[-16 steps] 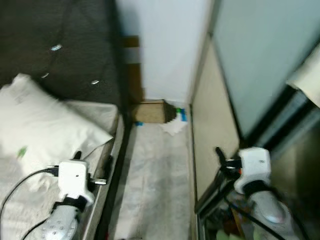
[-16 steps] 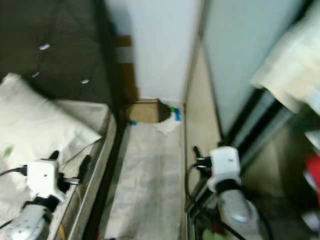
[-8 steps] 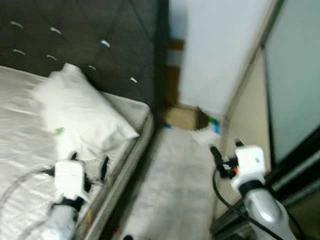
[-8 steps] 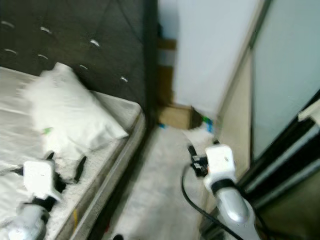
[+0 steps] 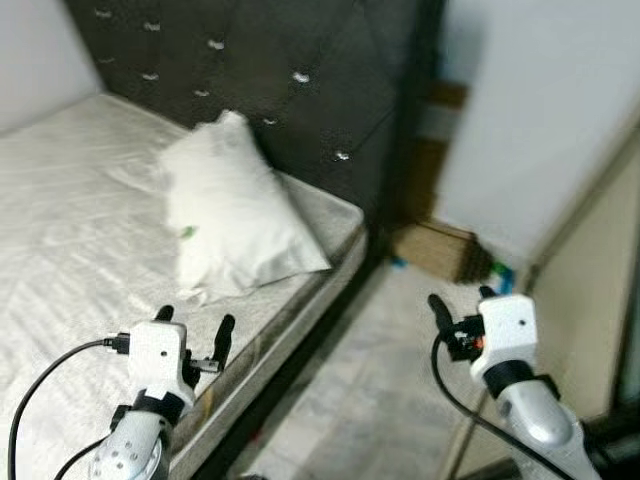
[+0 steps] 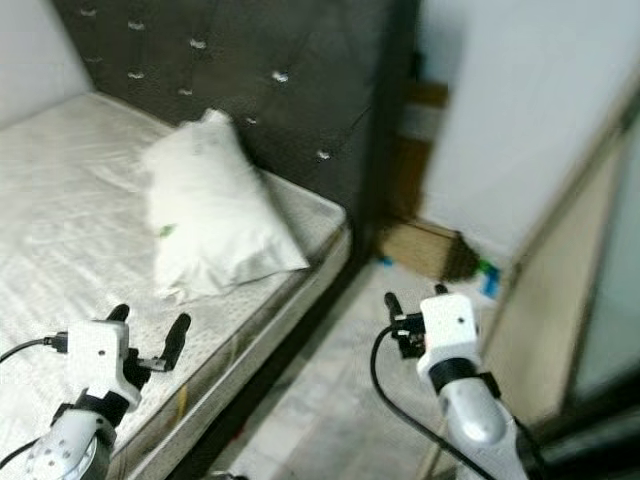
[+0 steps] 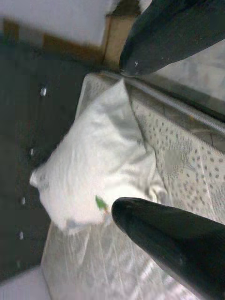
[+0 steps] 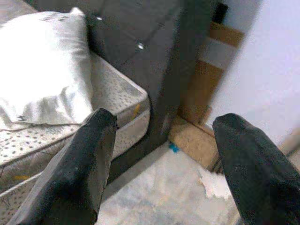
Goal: Clean up the room
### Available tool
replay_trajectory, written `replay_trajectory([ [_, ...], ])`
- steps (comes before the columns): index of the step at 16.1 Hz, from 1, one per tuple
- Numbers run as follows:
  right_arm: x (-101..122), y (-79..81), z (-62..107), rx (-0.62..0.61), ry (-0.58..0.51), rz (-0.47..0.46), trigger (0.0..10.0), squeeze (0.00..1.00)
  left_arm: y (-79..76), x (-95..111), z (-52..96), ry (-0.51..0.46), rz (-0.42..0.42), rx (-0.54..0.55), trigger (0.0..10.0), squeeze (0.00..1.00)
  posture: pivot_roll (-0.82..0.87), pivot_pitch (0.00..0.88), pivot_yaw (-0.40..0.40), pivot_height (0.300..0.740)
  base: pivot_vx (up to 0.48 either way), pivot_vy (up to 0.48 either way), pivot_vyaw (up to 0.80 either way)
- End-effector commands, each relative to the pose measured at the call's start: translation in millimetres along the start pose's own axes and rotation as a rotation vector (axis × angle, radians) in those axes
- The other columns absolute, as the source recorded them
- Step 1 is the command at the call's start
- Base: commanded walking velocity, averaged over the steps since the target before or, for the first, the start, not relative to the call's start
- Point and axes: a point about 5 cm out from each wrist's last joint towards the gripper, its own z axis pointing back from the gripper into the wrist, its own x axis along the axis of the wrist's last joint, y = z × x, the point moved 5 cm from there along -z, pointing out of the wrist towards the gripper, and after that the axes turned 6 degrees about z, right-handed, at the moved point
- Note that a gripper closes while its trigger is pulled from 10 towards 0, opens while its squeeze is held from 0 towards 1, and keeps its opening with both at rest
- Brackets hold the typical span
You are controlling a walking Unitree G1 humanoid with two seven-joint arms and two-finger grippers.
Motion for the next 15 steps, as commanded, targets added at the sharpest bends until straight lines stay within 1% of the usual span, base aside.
replay_trajectory([
  [1,4.7,5.2,-3.0,0.012,-0.015,-0.012,10.0,0.00,6.6,-0.9,1.4,0.008,-0.010,0.021,10.0,0.00,-0.01,0.117,-0.058,0.740,0.000,0.000,0.80],
  [6,4.2,6.8,-3.0,0.013,-0.016,-0.019,10.0,0.00,5.2,-0.6,0.7,0.005,-0.005,0.016,10.0,0.00,-0.01,0.116,-0.054,0.740,0.000,0.000,0.80],
  [8,4.5,7.6,-3.9,0.019,-0.017,-0.023,10.0,0.00,3.9,0.1,0.3,-0.003,0.019,0.008,10.0,0.00,-0.01,0.113,-0.058,0.740,0.000,0.000,0.80],
  [11,5.0,9.3,-5.0,0.029,-0.021,-0.024,10.0,0.00,2.7,0.3,0.0,-0.005,0.026,0.002,10.0,0.00,-0.01,0.110,-0.060,0.740,0.000,0.000,0.80],
  [12,5.7,10.7,-6.4,0.036,-0.024,-0.024,10.0,0.00,-0.8,-0.1,-0.6,-0.005,0.041,-0.016,10.0,0.00,-0.01,0.108,-0.061,0.740,0.000,0.000,0.80],
  [14,6.4,11.5,-7.2,0.040,-0.027,-0.026,10.0,0.00,1.0,0.3,-0.6,-0.008,0.039,0.000,10.0,0.00,-0.01,0.104,-0.063,0.740,0.000,0.000,0.80],
  [15,6.4,11.7,-7.2,0.042,-0.027,-0.027,10.0,0.00,4.1,0.7,-0.7,-0.009,0.029,0.028,10.0,0.00,0.00,0.102,-0.063,0.740,0.000,0.000,0.80],
])
